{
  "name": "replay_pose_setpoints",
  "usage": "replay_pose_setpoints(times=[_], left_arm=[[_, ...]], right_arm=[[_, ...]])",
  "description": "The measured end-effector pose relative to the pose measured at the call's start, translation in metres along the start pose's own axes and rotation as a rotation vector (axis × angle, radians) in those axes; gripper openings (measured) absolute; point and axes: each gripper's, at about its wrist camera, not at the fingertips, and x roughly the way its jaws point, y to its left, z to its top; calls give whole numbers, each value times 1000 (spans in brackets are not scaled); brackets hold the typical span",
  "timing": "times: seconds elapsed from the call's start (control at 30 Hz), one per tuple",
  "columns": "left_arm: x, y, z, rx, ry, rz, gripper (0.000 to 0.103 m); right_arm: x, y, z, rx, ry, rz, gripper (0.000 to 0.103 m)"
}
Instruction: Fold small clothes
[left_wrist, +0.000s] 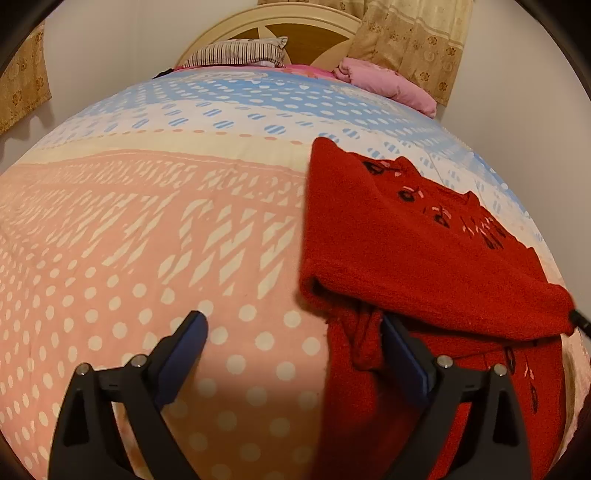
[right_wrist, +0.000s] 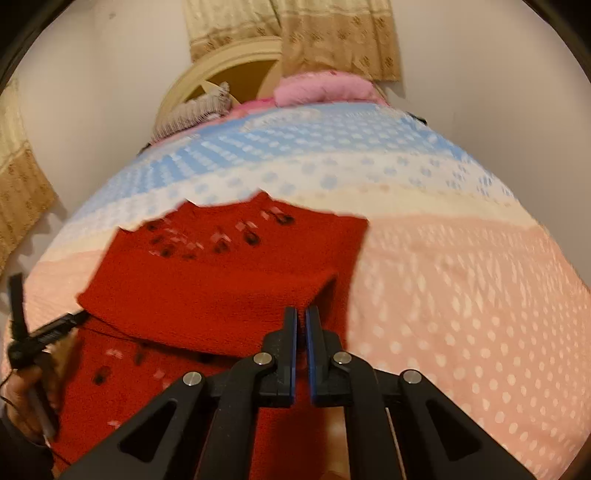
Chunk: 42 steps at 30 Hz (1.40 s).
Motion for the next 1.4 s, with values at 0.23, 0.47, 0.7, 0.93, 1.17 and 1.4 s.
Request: replay_pose_setpoints(times=[0.23,0.47,0.7,0.93,1.17,1.4], left_arm=[[-22,11,-6,-7,-46,-18,96],[-52,2,20,62,-195,56,96],[-1,-25,27,156,-119,115,97],[16,-14,24,118,-51,78,100],[16,-17,19,136,-59,94,102],[19,-18,19,139,-49,93,103]], right_arm=[[8,-12,-14,9,33,5,11],[-16,19,4,-53,-52,3,11],[26,56,8,-111,31,107,12],[42,15,-8,-12,66,156,11],[40,24,-11,-72,84,105,11],[29,52,15,-137,2,32,48]])
